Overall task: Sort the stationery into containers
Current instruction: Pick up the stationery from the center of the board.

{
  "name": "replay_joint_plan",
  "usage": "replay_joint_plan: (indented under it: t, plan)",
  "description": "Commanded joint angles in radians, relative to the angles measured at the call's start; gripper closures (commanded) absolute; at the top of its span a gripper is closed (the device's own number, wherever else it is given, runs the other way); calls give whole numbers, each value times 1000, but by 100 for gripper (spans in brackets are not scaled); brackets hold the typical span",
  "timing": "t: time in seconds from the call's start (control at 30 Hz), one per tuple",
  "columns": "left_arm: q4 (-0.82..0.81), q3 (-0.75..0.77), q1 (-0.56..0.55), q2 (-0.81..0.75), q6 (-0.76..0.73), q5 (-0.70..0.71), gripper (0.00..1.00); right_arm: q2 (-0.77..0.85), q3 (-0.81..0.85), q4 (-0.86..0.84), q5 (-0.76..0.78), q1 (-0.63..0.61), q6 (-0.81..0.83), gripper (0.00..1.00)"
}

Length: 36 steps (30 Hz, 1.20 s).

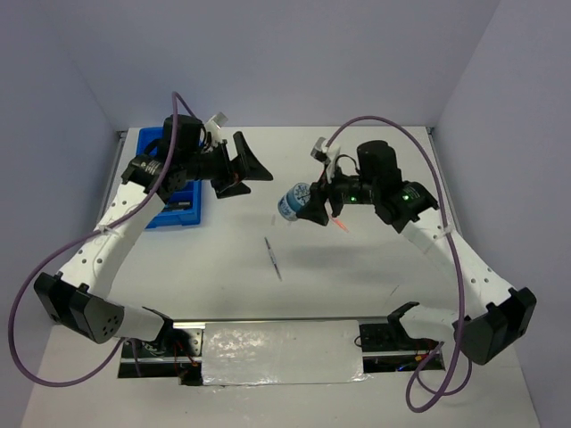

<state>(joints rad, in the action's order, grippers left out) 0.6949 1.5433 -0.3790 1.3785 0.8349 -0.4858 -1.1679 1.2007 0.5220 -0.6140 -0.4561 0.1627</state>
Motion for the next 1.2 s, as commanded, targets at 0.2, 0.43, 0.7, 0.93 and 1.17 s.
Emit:
replay_joint_plan:
  t: [0.2, 0.43, 0.7, 0.93, 1.17]
  plan:
    - [-72, 64, -18, -4, -170, -214, 1, -206, 305, 245, -277, -69, 129, 100]
    - [-202, -150, -15, -196, -514, -111, 1, -332, 508, 577, -415, -65, 271, 100]
    - [-523, -348, -6, -308, -544, -543, 1, -273, 484, 642, -451, -72, 281, 100]
    - [-1059, -373, -32, -223, -88, -813, 1, -190, 404, 584, -426, -118, 218, 100]
    - [-473, -180, -101, -142, -502, -728, 1, -188, 422, 569, -402, -147, 186, 100]
